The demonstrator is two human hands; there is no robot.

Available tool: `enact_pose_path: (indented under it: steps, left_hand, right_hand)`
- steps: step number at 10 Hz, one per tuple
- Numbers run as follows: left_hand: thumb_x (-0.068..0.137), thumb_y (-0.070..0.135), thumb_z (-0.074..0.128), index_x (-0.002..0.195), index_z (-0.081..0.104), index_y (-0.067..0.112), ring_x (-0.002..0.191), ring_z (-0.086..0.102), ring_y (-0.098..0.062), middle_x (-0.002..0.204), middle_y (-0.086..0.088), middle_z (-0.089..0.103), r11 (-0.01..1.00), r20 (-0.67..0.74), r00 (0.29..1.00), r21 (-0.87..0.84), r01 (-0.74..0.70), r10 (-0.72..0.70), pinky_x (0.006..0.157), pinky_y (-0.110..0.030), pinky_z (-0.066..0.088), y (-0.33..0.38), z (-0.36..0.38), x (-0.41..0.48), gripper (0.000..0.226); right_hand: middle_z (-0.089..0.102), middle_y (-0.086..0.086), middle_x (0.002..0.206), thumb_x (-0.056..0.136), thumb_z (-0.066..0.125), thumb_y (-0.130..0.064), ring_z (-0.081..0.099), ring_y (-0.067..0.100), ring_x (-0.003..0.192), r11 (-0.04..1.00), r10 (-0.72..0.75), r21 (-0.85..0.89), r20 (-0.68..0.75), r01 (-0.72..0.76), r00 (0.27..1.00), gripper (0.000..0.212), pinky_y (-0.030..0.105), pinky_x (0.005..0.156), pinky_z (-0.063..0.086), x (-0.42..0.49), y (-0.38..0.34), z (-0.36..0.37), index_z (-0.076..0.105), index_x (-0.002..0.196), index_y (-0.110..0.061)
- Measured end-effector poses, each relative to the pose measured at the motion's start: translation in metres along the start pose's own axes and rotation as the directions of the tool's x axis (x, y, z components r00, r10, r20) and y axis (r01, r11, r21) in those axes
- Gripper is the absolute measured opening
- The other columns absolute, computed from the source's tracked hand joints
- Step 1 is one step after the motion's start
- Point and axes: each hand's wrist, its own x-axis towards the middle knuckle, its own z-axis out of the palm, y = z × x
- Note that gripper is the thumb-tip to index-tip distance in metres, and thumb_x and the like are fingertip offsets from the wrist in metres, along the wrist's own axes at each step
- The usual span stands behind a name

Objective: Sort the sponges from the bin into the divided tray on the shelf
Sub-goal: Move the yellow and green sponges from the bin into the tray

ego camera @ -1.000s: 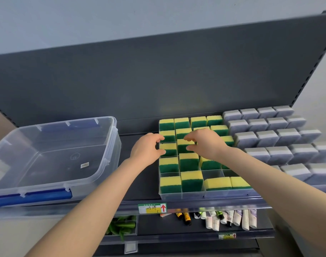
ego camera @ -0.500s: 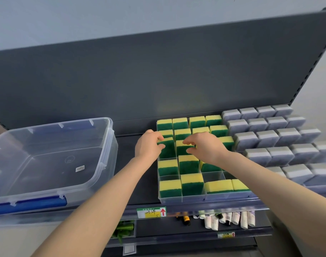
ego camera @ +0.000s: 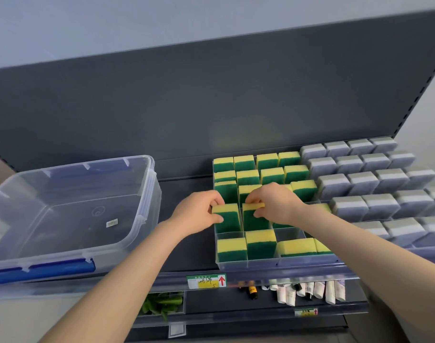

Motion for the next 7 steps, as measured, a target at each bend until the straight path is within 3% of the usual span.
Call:
enact_pose_path:
  steps: [2, 5, 7]
  left_hand:
    - [0.08, 0.032, 0.073, 0.117, 0.059, 0.032, 0.089, 0.055, -0.007, 0.113, 0.01, 0.061, 1.0, -0.067, 0.998, 0.021, 0.004, -0.003, 0.07, -0.023, 0.045, 0.003, 0.013, 0.0, 0.039]
    - [0.074, 0.047, 0.073, 0.134, 0.046, 0.033, 0.101, 0.054, -0.006, 0.123, 0.012, 0.053, 0.999, -0.11, 0.994, 0.034, 0.012, -0.008, 0.074, -0.026, 0.047, 0.01, 0.0, -0.011, 0.067]
    - [0.08, 0.046, 0.068, 0.133, 0.047, 0.033, 0.108, 0.054, -0.008, 0.128, 0.011, 0.053, 0.995, -0.208, 0.978, 0.097, 0.027, -0.007, 0.08, -0.029, 0.049, 0.021, -0.014, -0.023, 0.058]
  right_hand:
    - [0.063, -0.002, 0.118, 0.085, 0.066, -0.018, 0.057, 0.02, 0.105, 1.0, 0.008, -0.015, -0.007, -0.009, 1.0, 0.041, 0.03, 0.09, 0.049, 0.0, 0.002, 0.007, 0.058, 0.125, -0.025]
    - [0.059, -0.004, 0.128, 0.084, 0.068, -0.027, 0.056, 0.017, 0.113, 0.999, -0.007, 0.038, -0.044, 0.008, 0.999, 0.053, 0.029, 0.092, 0.047, -0.01, 0.005, -0.003, 0.05, 0.133, -0.024]
    - [0.059, -0.004, 0.129, 0.086, 0.064, -0.028, 0.056, 0.016, 0.115, 0.995, -0.032, 0.09, -0.111, 0.043, 0.993, 0.048, 0.029, 0.095, 0.046, -0.027, 0.011, -0.02, 0.052, 0.132, -0.023]
